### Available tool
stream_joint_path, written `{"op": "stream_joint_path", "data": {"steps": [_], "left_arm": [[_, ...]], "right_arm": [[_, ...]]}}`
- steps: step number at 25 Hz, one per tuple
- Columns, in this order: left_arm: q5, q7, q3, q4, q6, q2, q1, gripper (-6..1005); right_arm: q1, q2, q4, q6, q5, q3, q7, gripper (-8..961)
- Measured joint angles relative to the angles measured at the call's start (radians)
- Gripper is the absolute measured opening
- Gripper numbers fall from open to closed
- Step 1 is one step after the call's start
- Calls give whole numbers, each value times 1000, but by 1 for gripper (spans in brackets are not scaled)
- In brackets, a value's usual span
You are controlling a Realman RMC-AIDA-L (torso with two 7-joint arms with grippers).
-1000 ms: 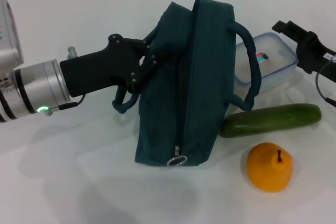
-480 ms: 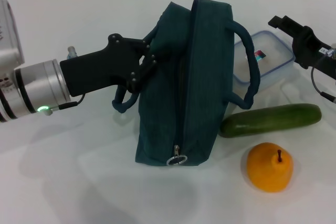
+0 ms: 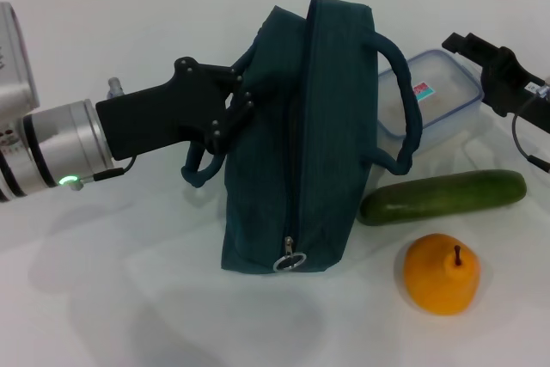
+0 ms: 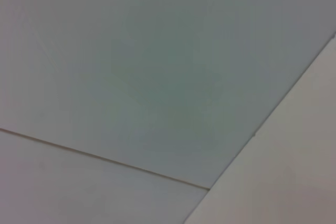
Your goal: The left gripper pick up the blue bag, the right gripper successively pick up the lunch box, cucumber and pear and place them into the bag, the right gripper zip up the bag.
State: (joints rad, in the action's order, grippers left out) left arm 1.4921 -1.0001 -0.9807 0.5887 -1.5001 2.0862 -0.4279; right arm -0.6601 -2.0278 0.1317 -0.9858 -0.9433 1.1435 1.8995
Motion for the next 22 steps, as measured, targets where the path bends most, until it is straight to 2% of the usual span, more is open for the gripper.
{"op": "stream_joint_path", "data": {"steps": [7, 12, 15, 22], "left_arm": [[1, 0, -1, 0, 0, 0, 1, 36], [4, 2, -1, -9, 0, -1, -4, 36], [5, 3, -1, -10, 0, -1, -5, 36], [5, 3, -1, -10, 0, 0, -5, 36]], "right_arm": [[8, 0, -1, -9, 0, 1, -16, 653], [15, 0, -2, -58, 3, -2, -82, 418], [20, 0, -2, -78, 17, -1, -108, 224], [33, 0, -4, -112, 29, -6, -182, 216]]}}
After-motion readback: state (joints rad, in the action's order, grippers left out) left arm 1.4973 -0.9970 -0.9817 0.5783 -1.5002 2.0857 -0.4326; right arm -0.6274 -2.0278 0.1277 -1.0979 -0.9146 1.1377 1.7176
